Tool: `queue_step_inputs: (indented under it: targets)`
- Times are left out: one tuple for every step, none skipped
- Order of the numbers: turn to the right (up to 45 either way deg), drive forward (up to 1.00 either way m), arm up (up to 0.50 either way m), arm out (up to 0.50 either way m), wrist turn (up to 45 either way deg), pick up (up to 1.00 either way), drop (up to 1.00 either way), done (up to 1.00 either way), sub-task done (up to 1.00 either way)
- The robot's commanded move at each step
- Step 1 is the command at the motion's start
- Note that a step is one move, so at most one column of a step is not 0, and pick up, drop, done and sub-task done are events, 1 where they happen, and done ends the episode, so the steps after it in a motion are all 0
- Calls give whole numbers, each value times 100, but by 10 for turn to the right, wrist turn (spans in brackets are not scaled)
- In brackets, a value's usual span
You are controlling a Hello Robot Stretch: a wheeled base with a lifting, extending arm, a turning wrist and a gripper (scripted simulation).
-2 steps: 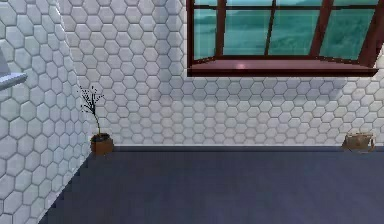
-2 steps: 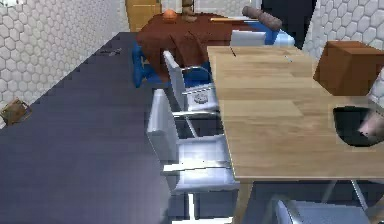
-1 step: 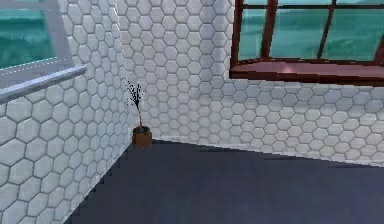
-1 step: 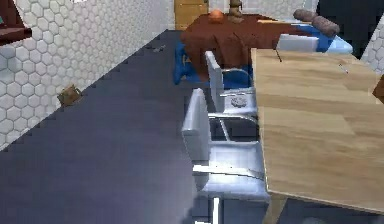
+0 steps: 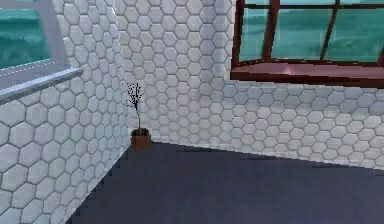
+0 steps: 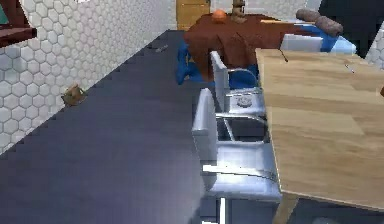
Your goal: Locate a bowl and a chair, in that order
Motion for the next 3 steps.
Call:
queue_step_inputs:
  targets:
    - [450, 0, 0, 0, 0, 0, 0, 0, 0]
    - [270, 0, 0, 0, 0, 0, 0, 0, 0]
    - [0, 15, 0, 0, 0, 0, 0, 0, 0]
